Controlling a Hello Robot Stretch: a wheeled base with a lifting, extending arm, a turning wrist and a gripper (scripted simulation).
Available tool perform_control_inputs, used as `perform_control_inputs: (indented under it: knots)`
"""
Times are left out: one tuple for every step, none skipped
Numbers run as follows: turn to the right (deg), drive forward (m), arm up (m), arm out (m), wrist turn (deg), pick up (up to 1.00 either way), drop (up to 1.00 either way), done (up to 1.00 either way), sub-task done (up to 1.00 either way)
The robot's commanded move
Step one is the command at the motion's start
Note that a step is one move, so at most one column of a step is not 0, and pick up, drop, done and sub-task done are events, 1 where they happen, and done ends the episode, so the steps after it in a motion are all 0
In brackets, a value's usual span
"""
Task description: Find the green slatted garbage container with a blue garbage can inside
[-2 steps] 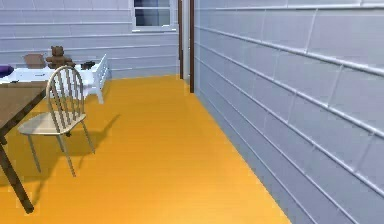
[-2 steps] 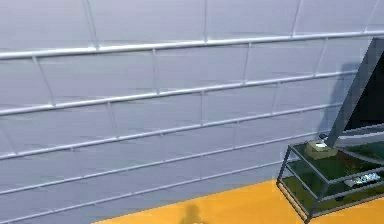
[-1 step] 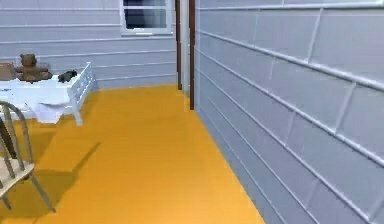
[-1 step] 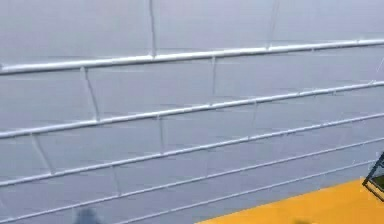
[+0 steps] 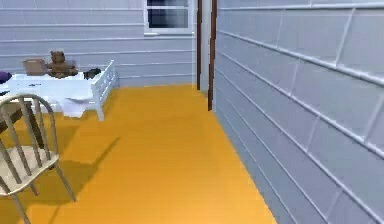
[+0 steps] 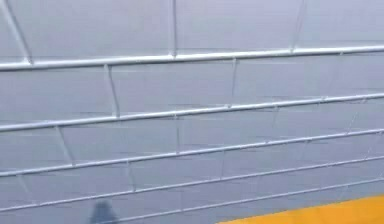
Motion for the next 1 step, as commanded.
perform_control_inputs:
  knots:
    - [0.0,1.00,0.00,0.00,0.0,0.00,0.00,0.00,0.00]
